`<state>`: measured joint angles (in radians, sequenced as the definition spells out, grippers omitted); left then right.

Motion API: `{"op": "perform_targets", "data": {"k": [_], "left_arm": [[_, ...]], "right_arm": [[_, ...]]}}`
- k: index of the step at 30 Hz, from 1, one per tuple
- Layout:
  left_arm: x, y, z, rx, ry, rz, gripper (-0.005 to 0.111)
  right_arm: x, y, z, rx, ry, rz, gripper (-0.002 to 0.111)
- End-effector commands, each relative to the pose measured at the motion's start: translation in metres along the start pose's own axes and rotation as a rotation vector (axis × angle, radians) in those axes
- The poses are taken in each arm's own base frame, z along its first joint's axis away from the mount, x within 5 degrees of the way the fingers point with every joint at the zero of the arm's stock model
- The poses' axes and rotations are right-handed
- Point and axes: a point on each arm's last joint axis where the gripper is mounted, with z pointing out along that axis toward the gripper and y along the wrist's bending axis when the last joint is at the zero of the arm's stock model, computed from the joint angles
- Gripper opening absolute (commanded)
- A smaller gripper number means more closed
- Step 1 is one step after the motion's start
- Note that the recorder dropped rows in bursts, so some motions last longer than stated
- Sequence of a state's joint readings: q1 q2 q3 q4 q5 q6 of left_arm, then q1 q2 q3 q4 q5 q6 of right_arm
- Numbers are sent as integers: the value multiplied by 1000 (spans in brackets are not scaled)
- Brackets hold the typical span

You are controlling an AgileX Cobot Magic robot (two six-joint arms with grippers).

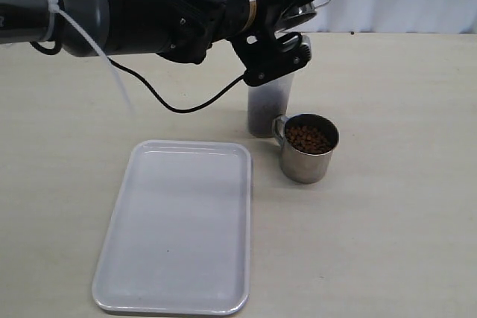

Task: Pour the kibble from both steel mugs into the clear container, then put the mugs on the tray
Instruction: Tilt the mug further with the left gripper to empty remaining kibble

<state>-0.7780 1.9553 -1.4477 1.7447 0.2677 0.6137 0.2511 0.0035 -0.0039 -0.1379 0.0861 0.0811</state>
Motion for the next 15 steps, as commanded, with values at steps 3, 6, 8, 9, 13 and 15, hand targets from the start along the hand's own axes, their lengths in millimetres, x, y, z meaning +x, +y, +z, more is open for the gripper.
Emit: {"op": "perform_targets", "data": {"k": [3,6,8,9,13,15], "left_arm": [[7,4,-3,0,34,88,0],[10,6,-3,5,51,182,0],[12,9,-4,-3,58,207,0],[13,12,-4,-9,62,223,0],[13,23,-7,-34,71,295,0],[11,28,-8,-47,72,314,0]], "right_arm": [[1,0,0,3,-5,12,5],[1,0,0,3,-5,12,5],[1,0,0,3,-5,12,5],[1,0,0,3,-5,12,5],[1,0,0,3,-5,12,5],[1,0,0,3,-5,12,5]]}}
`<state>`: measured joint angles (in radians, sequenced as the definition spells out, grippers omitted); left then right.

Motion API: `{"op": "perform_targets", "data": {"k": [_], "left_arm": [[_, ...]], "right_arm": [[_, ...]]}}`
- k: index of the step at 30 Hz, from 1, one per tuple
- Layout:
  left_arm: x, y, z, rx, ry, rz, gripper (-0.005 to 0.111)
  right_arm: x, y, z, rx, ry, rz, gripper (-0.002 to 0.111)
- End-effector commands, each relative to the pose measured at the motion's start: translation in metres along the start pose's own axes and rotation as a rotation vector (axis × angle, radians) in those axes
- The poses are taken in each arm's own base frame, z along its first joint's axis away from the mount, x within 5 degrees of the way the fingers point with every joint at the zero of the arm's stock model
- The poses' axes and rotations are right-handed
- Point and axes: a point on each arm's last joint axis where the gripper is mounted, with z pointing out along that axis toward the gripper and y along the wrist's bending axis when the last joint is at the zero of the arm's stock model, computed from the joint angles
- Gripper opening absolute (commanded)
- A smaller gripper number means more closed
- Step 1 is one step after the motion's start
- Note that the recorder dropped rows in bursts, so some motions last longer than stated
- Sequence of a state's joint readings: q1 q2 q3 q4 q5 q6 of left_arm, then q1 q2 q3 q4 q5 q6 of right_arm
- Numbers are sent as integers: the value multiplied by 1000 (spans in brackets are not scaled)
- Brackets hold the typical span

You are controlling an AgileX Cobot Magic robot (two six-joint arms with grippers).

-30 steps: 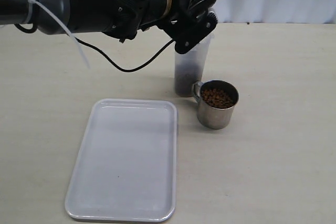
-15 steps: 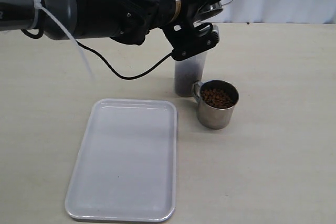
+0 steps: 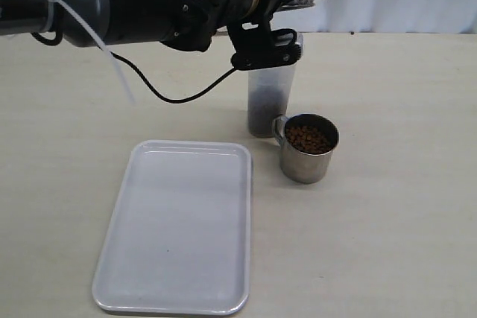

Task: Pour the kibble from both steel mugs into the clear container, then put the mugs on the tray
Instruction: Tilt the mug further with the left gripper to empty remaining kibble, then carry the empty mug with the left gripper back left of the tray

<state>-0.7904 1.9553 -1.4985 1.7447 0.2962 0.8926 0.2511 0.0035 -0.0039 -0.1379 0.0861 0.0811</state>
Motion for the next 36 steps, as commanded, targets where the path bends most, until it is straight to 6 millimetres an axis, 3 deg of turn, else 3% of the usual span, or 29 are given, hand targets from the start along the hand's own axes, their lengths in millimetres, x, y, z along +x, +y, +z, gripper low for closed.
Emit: {"op": "perform_targets", "data": {"k": [1,21,23,28,36], "left_arm": [[4,13,-6,-27,20,51,0],[5,12,-6,-7,31,34,0],[4,11,-6,11,6,-116,0],[6,11,-9,68,-49,-702,0],[43,1,-33,85,-13,-1403,0]], "right_arm": [[1,0,0,3,-5,12,5],[1,0,0,3,-5,12,5],[1,0,0,3,-5,12,5],[1,0,0,3,-5,12,5],[1,0,0,3,-5,12,5]]}}
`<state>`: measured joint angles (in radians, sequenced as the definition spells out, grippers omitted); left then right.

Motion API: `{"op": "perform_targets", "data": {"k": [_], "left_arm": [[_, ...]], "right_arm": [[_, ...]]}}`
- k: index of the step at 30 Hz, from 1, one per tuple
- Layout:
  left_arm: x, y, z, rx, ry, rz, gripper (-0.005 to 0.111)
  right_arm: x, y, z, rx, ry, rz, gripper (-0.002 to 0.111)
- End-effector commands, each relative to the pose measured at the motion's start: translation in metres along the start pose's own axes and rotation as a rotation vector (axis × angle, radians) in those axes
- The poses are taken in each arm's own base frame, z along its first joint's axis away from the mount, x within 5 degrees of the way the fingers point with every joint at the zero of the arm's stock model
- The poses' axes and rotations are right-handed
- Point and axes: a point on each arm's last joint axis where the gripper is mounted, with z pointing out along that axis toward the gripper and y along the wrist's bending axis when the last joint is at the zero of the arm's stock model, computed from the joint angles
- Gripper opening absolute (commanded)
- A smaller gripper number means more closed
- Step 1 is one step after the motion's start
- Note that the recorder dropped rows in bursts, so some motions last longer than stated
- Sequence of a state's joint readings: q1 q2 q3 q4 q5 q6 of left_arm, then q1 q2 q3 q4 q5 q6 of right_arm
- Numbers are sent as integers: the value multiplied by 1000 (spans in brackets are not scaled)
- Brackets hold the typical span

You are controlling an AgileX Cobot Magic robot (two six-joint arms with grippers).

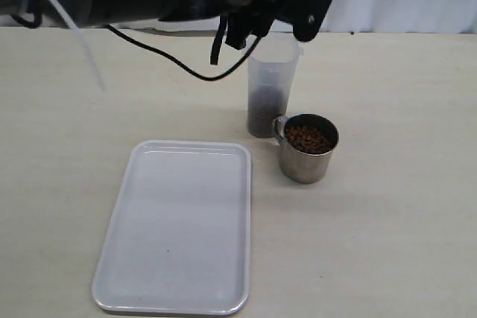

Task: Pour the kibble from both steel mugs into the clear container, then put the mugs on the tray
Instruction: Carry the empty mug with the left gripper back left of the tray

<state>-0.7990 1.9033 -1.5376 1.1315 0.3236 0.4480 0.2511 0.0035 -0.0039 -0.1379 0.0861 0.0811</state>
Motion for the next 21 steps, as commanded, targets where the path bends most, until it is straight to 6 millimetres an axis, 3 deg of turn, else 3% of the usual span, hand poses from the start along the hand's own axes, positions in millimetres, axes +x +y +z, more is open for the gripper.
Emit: {"op": "perform_targets", "data": {"k": [1,6,12,15,17,21], "left_arm": [[24,22,-22,-19,24,-428,0],[51,16,-41,18,2,-696,0],[77,-17,-76,-30,-126,-993,0],[94,-40,-98,-161,-245,-1172,0],[106,-66,-109,-233,-278,-1265,0],[131,-119,-118,-304,-212,-1384,0]], "right_arm": [[1,0,0,3,-5,12,5],[1,0,0,3,-5,12,5],[1,0,0,3,-5,12,5],[1,0,0,3,-5,12,5],[1,0,0,3,-5,12,5],[1,0,0,3,-5,12,5]]}}
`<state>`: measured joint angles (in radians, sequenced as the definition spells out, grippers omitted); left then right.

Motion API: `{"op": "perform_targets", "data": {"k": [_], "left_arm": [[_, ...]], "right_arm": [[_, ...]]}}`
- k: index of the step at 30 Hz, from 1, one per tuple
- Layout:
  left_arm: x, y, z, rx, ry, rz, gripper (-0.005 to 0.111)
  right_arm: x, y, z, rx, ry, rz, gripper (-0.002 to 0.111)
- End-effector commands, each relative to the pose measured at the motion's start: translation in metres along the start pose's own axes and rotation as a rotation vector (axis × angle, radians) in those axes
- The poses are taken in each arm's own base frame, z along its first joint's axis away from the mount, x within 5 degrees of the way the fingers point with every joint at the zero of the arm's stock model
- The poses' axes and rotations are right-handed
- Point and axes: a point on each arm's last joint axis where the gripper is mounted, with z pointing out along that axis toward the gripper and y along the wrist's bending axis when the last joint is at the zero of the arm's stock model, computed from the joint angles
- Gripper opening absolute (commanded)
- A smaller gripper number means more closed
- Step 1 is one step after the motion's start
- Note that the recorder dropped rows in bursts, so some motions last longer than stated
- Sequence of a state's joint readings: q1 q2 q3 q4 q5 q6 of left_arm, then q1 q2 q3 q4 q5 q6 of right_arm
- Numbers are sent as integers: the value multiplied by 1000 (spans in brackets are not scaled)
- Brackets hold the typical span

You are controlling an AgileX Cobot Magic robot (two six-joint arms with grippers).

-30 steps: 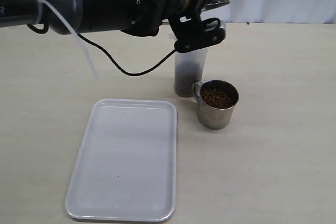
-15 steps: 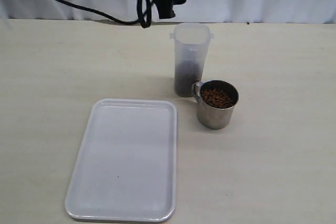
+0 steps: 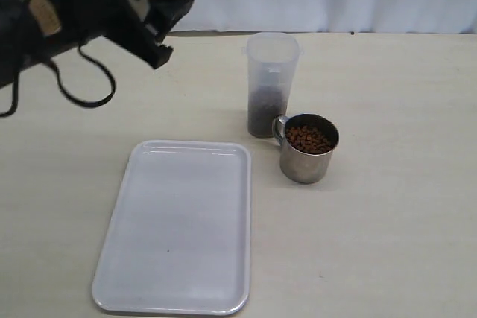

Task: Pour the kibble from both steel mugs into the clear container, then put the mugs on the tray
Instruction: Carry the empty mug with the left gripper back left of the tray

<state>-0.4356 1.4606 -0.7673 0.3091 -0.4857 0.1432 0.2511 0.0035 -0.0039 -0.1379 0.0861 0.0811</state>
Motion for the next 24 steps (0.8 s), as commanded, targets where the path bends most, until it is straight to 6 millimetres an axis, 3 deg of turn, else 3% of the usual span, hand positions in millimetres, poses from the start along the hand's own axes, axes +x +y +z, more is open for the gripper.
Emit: {"op": "perform_targets", "data": {"k": [1,6,13,24], "left_arm": [[47,13,-28,-134,-35,-137,0],[91,24,-38,-181,28,-250,0],[131,-1,-25,70,119,-295,0],[212,6,-29,50,130,-488,0]], "right_arm": [[1,0,0,3,-5,12,5],[1,0,0,3,-5,12,5],[1,0,0,3,-5,12,5],[1,0,0,3,-5,12,5]]}}
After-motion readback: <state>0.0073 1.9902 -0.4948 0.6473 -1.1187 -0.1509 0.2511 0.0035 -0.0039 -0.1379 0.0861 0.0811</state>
